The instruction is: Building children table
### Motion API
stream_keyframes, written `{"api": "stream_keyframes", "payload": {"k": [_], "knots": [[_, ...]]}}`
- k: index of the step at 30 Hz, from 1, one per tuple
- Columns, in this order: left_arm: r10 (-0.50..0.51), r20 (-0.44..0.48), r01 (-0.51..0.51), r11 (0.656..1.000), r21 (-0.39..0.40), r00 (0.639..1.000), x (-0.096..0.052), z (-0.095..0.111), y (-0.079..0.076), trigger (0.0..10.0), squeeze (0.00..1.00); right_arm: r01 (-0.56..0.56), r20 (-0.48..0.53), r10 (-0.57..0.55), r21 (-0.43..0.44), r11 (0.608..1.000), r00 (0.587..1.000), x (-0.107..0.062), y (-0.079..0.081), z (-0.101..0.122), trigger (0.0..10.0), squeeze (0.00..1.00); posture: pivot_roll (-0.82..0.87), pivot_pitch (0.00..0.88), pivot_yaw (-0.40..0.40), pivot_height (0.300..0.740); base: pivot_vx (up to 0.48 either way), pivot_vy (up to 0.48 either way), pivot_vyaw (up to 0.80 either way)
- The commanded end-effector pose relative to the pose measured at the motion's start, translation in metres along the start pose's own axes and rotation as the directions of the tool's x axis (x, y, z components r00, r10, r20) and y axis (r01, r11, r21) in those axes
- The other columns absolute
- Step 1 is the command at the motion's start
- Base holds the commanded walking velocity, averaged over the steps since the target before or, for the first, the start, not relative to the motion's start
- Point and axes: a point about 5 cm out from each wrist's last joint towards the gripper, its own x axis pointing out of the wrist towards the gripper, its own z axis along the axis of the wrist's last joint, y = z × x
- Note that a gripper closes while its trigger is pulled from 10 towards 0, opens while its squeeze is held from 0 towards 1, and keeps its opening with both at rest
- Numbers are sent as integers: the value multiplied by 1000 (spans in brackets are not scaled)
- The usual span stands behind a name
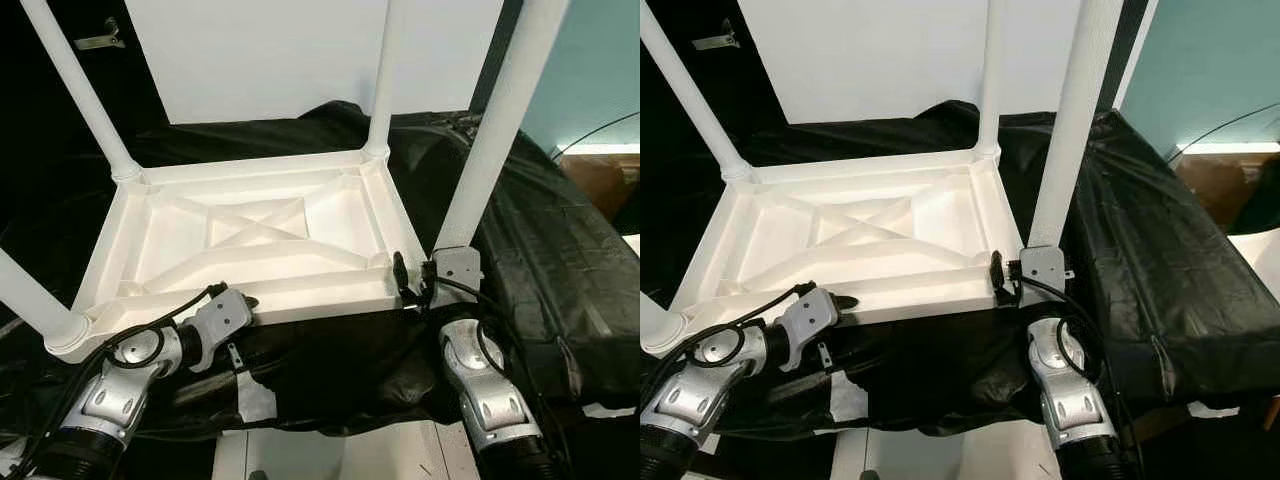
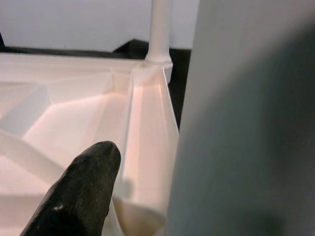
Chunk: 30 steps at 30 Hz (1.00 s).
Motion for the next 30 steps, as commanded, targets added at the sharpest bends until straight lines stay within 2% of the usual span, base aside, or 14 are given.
{"api": "stream_keyframes", "payload": {"k": [1,16,24,30], "knots": [[-9,-39,8,1000,-30,999,5,-11,-8,10000,0,-11,42,12,-17,1000,999,2,1,9,10000,0,9,34,9,740,0,0,0],[-9,-4,8,1000,-28,1000,7,-7,-8,10000,0,2,28,-1,-26,1000,1000,2,0,6,10000,0,10,31,10,740,0,0,0],[-14,-5,14,1000,-23,1000,8,-9,-11,10000,0,3,111,-1,-22,1000,994,8,1,31,10000,0,9,34,9,740,0,0,0],[-20,-7,20,1000,-21,1000,9,-10,-13,10000,0,7,107,-5,-14,1000,994,8,1,29,10000,0,8,36,11,740,0,0,0]]}}
